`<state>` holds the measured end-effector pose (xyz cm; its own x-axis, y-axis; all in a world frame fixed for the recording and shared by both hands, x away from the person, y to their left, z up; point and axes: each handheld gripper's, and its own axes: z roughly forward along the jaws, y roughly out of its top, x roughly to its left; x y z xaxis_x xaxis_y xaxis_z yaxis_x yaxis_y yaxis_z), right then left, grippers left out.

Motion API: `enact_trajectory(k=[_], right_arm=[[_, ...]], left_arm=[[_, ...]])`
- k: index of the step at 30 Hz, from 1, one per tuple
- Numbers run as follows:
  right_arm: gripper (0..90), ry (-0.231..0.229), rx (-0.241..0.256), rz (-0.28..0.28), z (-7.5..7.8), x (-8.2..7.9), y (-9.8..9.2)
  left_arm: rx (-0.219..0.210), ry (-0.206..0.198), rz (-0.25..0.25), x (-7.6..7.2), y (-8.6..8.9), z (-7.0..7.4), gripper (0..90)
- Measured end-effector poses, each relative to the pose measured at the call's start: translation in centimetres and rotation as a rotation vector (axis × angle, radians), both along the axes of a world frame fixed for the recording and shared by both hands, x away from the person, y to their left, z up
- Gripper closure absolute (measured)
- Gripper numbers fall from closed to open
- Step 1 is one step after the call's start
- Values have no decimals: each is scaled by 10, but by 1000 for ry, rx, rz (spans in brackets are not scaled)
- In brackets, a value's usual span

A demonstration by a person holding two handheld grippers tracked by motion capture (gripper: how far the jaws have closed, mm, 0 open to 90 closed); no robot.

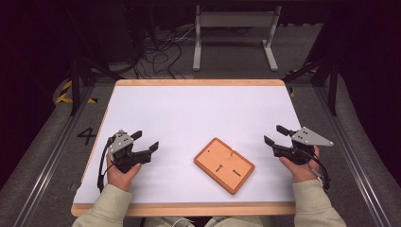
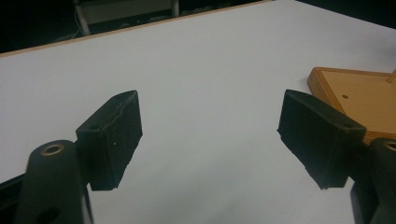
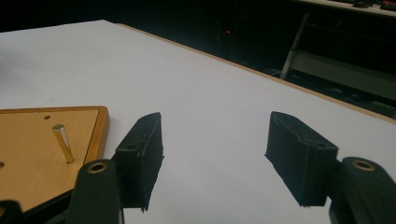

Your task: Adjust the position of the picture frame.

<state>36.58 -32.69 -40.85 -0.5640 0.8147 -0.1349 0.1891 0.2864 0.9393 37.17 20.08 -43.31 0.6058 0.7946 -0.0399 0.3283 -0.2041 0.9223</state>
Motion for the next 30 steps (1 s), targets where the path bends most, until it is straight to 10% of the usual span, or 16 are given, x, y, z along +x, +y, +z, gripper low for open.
enact_trajectory(k=[14,24,30], right_arm=[[445,40,-22,20,5,-4,4],[444,70,-34,143,22,-16,29],[605,130,-53,249,27,-21,45]], left_arm=[[12,5,-15,1,-5,-1,227],[10,6,-24,0,-6,0,230],[12,14,-31,1,-7,0,233]])
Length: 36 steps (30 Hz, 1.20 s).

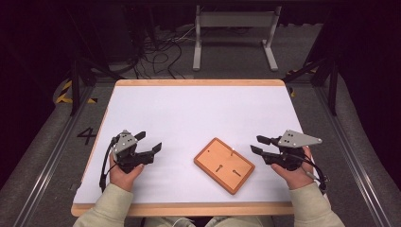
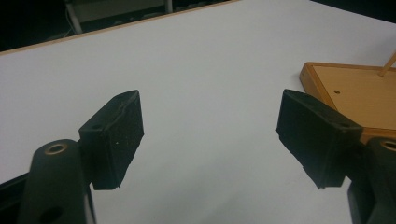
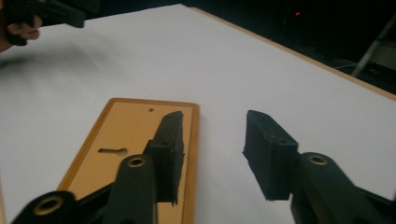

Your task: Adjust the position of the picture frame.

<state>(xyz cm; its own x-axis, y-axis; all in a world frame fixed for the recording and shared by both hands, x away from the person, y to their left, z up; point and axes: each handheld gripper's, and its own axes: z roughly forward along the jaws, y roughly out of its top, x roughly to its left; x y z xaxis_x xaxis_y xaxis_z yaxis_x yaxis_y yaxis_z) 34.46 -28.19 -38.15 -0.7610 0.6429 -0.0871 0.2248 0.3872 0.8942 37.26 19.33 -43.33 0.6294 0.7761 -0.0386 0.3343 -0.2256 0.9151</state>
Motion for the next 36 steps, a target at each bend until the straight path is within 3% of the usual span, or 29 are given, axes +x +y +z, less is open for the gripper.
enact_trajectory(k=[5,10,14,19,21,29,36], right_arm=[[736,17,-41,72,3,-5,12],[900,64,-85,95,2,-6,18],[900,105,-166,170,3,-9,28],[900,210,-287,259,-4,-12,40],[900,227,-309,267,-7,-11,41],[900,369,-480,297,-22,-11,44],[900,438,-558,317,-29,-12,43]], left_arm=[[-4,10,-12,0,-1,0,257],[-3,10,-13,0,-1,0,264],[-4,11,-13,0,-1,0,265],[-3,12,-13,1,0,0,265],[-2,12,-13,1,0,0,265],[0,14,-10,1,0,0,264],[1,18,-10,1,0,0,264]])
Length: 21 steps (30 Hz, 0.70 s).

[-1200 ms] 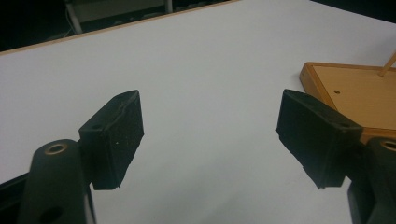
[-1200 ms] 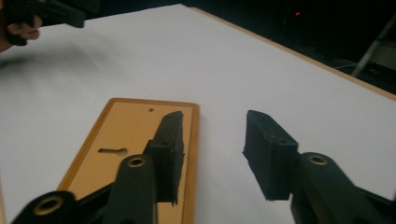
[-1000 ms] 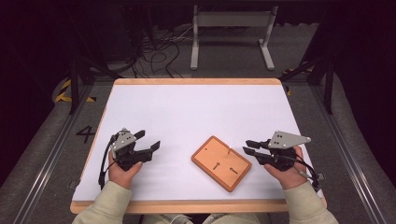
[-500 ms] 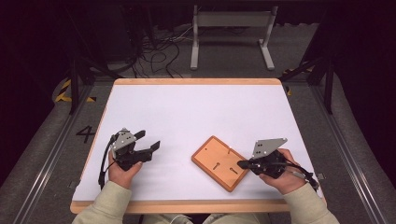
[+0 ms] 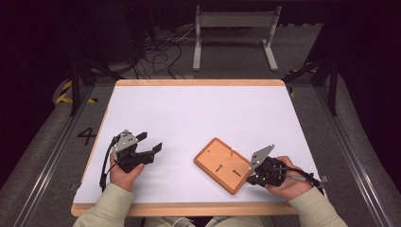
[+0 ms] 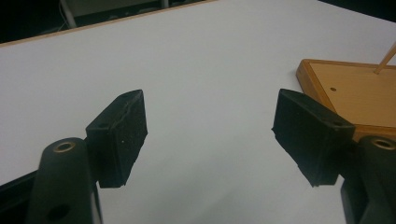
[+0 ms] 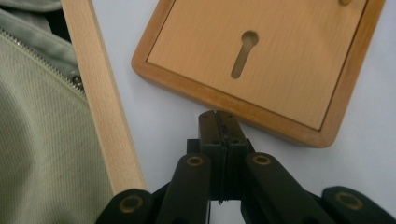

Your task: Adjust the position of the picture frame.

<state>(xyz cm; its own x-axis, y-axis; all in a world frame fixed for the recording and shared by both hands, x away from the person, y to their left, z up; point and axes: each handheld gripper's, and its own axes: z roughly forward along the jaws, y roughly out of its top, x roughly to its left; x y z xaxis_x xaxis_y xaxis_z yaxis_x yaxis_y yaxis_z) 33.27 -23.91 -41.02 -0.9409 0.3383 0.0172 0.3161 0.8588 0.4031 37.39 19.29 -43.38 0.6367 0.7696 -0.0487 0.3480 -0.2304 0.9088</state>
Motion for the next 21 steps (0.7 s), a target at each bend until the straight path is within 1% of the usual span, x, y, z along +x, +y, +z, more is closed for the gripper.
enact_trajectory(k=[4,6,8,9,10,12,13,15,21], right_arm=[[900,29,-42,9,-6,0,4],[900,31,-46,14,-9,0,6],[900,29,-44,19,-10,0,8],[900,24,-31,17,-10,0,10],[900,29,-26,23,-11,0,11],[900,36,-34,25,-13,1,13],[900,43,-31,27,-14,2,12],[900,43,-12,24,-15,4,12],[900,10,20,28,-18,10,25]], left_arm=[[1,1,-1,0,0,0,264],[3,1,-1,0,0,0,264],[5,1,-3,0,0,0,263],[8,-1,-2,0,0,0,263],[4,2,-2,0,0,-1,263],[3,4,-2,0,-1,-1,263],[3,5,-3,0,-1,-1,263],[7,5,-4,1,-1,-1,263],[11,5,-3,0,-2,-2,263]])
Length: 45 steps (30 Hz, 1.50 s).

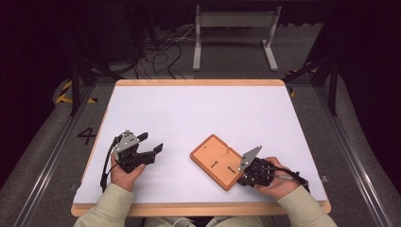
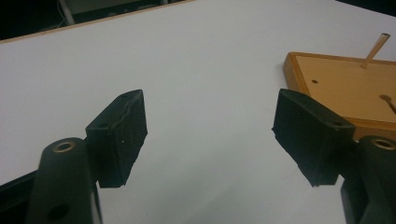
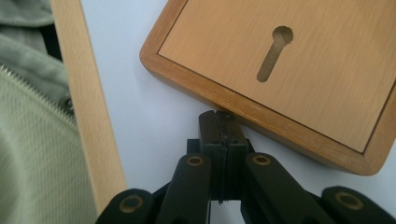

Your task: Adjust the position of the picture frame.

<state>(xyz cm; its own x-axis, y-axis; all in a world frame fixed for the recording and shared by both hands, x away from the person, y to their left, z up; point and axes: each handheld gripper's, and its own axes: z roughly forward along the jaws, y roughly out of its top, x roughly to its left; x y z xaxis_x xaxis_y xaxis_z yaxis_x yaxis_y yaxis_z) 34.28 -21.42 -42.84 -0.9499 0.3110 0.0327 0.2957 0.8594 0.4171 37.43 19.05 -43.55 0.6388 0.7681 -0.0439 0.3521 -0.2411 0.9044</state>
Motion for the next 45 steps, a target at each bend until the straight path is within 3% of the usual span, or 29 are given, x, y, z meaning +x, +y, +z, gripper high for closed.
enact_trajectory(k=[5,10,12,14,17,20,24,26,29,33,37,45], right_arm=[[900,-60,16,-30,-2,8,13],[900,-66,30,-41,-2,11,14],[900,-62,45,-40,2,11,11],[900,-90,83,-57,12,13,5],[900,-150,135,-141,25,20,-6],[900,-179,149,-190,27,24,-10],[900,-242,191,-316,24,37,-21],[900,-229,216,-345,20,43,-25],[900,-197,193,-372,10,48,-25],[900,-168,148,-372,1,51,-22],[900,-159,155,-373,-1,51,-24],[900,-55,188,-287,-5,43,-12]], left_arm=[[0,0,0,0,1,0,263],[-2,2,1,0,2,0,263],[-3,1,3,0,2,0,263],[0,0,3,0,2,0,263],[-4,2,9,1,3,0,263],[-9,5,13,1,4,0,264],[-10,6,18,1,5,0,264],[-8,7,19,1,5,0,264],[-9,5,23,1,6,0,264],[-16,9,28,1,6,0,264],[-13,14,27,2,6,0,264],[-12,19,35,2,6,0,271]])
